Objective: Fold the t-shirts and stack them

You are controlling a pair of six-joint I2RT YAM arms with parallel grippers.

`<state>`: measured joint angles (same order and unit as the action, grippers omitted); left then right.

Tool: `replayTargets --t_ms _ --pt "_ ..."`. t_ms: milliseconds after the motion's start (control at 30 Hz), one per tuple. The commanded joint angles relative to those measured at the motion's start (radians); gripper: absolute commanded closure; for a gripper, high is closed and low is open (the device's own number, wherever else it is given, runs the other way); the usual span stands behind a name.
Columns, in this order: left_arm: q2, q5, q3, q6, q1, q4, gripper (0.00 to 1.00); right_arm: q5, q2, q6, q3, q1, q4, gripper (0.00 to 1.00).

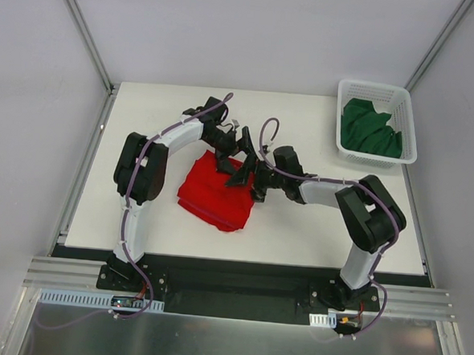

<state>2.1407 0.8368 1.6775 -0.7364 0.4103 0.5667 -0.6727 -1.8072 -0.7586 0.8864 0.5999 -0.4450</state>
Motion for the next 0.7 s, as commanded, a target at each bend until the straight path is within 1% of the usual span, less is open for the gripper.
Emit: replayTargets --t_ms 0,33,67,100,167,233,267,333,367,500,633,667 --pt "-0.061 0.027 -0.002 0.025 -0.01 0.018 0.01 0.059 0.129 0.138 0.065 0.003 0.26 0.04" --pt "-0.059 0.028 -0.002 0.025 -0.01 0.018 0.01 0.077 0.147 0.163 0.077 -0.002 0.308 0.04" --pt "-0.059 0.025 -0.002 0.023 -0.01 0.018 0.01 0.093 0.167 0.186 0.092 -0.003 0.416 0.04" --pt "-0.056 0.03 -0.001 0.023 -0.01 0.018 0.01 0.107 0.199 0.235 0.126 -0.005 0.472 0.04" --pt "-0.054 0.031 0.001 0.023 -0.01 0.018 0.01 0.146 0.232 0.268 0.152 -0.012 0.598 0.04" --pt "-0.054 0.033 0.004 0.023 -0.01 0.018 0.01 0.186 0.27 0.312 0.192 -0.018 0.672 0.04" --pt "-0.056 0.03 0.004 0.023 -0.01 0.018 0.01 0.203 0.279 0.327 0.206 -0.018 0.74 0.04" --pt "-0.061 0.028 0.001 0.023 -0.013 0.018 0.01 0.238 0.301 0.352 0.236 -0.022 0.787 0.04" --pt "-0.062 0.027 -0.001 0.022 -0.013 0.018 0.01 0.252 0.302 0.363 0.249 -0.02 0.837 0.04" --pt "-0.07 0.027 -0.004 0.019 -0.021 0.018 0.01 0.274 0.327 0.374 0.264 -0.022 0.893 0.04" --pt "-0.077 0.033 -0.012 0.022 -0.025 0.018 0.01 0.246 0.347 0.34 0.264 -0.02 0.872 0.04" --pt "-0.079 0.033 -0.013 0.022 -0.025 0.018 0.01 0.234 0.348 0.315 0.266 -0.02 0.84 0.04"
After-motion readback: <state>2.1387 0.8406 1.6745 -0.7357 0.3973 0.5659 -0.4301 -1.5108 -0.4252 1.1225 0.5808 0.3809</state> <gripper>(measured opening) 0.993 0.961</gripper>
